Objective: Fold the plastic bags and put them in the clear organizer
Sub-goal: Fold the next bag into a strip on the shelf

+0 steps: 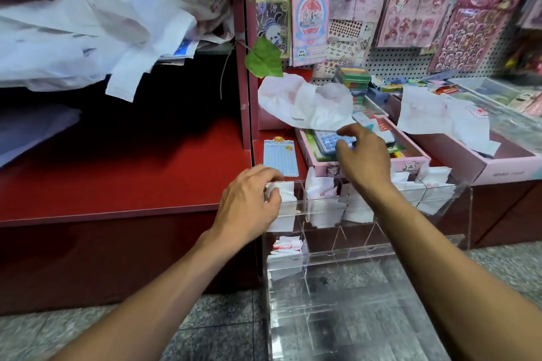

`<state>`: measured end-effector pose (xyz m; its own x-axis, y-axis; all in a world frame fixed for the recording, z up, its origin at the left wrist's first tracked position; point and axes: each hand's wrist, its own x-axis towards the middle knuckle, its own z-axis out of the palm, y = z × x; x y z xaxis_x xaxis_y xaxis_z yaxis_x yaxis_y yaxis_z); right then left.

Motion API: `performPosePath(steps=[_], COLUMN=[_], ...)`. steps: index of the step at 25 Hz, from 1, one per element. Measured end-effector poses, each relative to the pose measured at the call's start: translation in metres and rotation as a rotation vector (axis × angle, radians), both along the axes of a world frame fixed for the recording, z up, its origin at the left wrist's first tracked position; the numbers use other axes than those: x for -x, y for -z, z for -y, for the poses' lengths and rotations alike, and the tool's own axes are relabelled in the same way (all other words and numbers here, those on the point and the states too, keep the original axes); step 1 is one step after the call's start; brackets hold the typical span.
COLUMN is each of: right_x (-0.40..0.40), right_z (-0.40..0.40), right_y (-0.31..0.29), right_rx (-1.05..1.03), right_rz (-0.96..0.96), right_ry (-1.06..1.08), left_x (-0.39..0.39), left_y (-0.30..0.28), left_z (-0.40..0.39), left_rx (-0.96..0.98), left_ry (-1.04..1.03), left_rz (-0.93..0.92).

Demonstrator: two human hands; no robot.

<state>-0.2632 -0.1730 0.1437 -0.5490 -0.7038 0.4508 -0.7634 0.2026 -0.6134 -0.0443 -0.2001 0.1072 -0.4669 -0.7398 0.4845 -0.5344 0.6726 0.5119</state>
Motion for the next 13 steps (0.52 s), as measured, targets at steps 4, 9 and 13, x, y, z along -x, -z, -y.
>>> performPosePath(steps=[4, 9, 13], right_x=[0.028, 0.035, 0.037], right_z=[0.025, 0.037, 0.034], right_y=[0.023, 0.034, 0.028], right_rx=[-0.398, -0.461, -0.384], right_rz=[-0.212, -0.168, -0.23], right_ry=[0.004, 0.005, -0.017], left_x=[0.009, 0.008, 0.001], left_y=[0.002, 0.005, 0.003], left_z=[0.014, 0.018, 0.017], left_rx=[-0.009, -0.022, -0.03], left_ry=[-0.056, -0.063, -0.079], left_rz=[0.001, 0.003, 0.009])
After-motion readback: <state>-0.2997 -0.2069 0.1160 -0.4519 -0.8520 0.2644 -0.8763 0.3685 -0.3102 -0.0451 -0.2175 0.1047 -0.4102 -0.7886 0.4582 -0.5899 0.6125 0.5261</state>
